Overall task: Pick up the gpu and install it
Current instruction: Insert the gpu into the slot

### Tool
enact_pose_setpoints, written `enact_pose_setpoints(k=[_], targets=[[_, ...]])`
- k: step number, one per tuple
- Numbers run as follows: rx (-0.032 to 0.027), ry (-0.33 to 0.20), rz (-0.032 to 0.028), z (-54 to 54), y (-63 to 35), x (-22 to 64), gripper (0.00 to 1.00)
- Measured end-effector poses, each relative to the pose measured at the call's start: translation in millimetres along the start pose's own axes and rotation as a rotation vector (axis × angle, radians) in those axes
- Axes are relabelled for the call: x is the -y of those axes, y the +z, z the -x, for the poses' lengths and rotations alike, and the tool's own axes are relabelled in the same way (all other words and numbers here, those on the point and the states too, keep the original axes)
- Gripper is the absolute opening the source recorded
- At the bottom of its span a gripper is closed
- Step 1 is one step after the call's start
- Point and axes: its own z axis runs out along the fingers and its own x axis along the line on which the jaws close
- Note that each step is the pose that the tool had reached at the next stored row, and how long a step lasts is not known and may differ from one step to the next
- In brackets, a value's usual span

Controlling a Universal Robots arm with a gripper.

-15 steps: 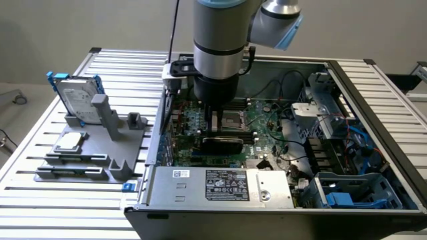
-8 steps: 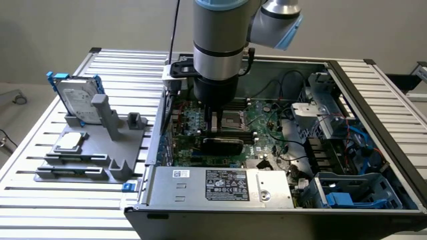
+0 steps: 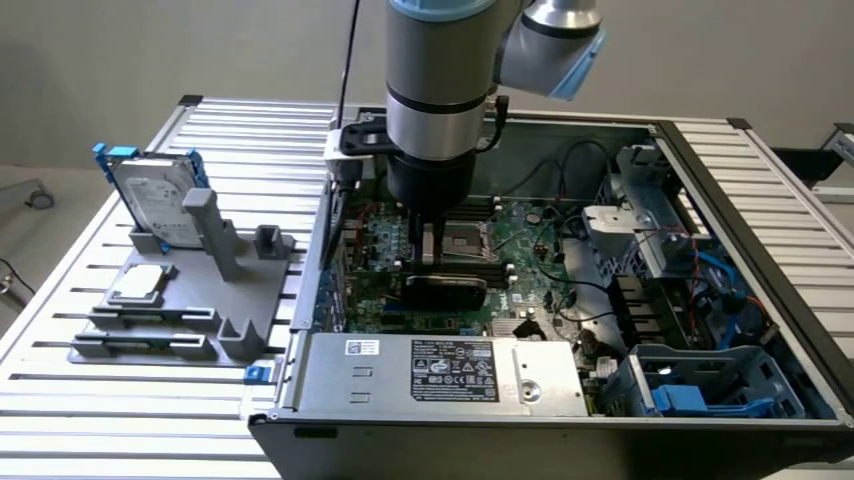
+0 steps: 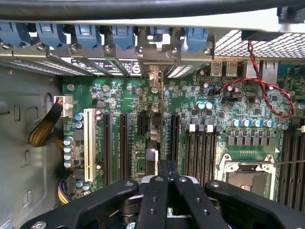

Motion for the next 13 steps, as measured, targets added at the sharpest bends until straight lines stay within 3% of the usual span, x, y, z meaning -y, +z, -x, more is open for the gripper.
enact_pose_setpoints(k=[7, 13], targets=[[-0.0016, 0.0, 0.0009, 0.2, -10.4, -1.4, 0.11], [-0.0019, 0.0, 0.0013, 0.5, -12.2, -10.2, 0.11]])
